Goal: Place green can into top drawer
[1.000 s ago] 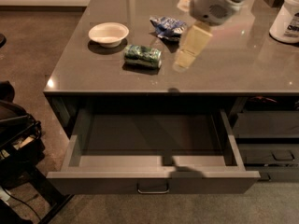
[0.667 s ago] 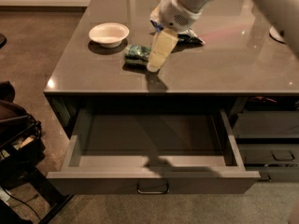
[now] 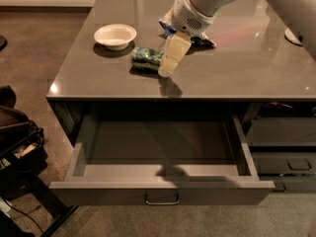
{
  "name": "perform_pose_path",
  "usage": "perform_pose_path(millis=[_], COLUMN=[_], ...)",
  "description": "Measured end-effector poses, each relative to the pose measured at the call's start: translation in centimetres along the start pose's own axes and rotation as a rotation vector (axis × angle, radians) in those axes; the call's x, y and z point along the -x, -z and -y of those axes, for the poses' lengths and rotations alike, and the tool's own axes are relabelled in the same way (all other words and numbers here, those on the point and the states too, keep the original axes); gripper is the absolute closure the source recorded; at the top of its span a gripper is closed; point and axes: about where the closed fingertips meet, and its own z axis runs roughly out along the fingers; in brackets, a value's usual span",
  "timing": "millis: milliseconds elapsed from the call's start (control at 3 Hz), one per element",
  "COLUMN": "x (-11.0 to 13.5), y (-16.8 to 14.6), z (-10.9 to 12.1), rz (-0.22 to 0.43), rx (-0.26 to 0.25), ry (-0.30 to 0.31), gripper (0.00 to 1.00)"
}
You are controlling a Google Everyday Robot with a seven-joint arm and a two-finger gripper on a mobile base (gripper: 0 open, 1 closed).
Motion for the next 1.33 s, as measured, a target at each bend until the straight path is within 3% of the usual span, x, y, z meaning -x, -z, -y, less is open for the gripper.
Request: perform_pose_path(millis=[333, 667, 1333], x=[-0.5, -0.8, -2.1], y=[-2.0, -3.7, -6.9], z=[2.1, 4.7, 6.4], rz=[0.016, 0.054, 0.107], rx=[0.014, -0.004, -0.006], ry=[0.008, -0.015, -0.104], gripper=[0.0, 0.0, 0.0])
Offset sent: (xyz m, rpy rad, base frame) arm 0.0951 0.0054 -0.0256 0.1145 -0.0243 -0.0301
